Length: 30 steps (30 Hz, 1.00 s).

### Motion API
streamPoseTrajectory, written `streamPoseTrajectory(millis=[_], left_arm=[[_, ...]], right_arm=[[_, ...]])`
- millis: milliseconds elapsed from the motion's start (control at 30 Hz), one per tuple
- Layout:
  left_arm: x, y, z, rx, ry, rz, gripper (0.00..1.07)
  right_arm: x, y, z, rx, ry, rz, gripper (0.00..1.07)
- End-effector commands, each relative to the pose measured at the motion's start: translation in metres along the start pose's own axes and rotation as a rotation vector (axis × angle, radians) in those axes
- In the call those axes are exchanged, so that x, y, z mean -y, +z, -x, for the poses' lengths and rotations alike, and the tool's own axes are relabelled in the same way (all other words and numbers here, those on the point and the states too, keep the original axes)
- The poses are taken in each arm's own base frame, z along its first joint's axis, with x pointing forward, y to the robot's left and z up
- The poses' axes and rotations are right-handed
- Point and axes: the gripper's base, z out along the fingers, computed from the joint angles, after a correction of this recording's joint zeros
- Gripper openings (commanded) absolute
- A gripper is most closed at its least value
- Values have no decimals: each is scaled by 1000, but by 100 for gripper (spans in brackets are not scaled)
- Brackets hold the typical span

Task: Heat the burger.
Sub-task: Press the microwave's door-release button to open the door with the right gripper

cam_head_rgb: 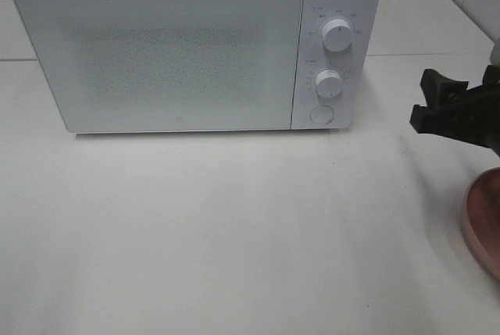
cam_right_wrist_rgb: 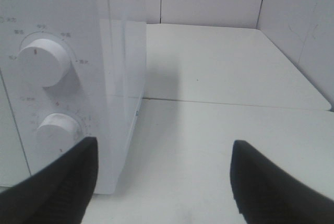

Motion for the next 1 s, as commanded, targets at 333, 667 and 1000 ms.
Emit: streamPoseTrajectory(millis=[333,667,1000], left_arm=[[1,-2,-1,20,-5,-8,98],[1,-2,-1,20,-5,-8,98],[1,-2,-1,20,-5,-8,98]], right_arm=[[-43,-3,-21,-14,9,-11,71],[-84,3,-24,-32,-48,-25,71],[-96,6,-17,-10,-48,-15,71]])
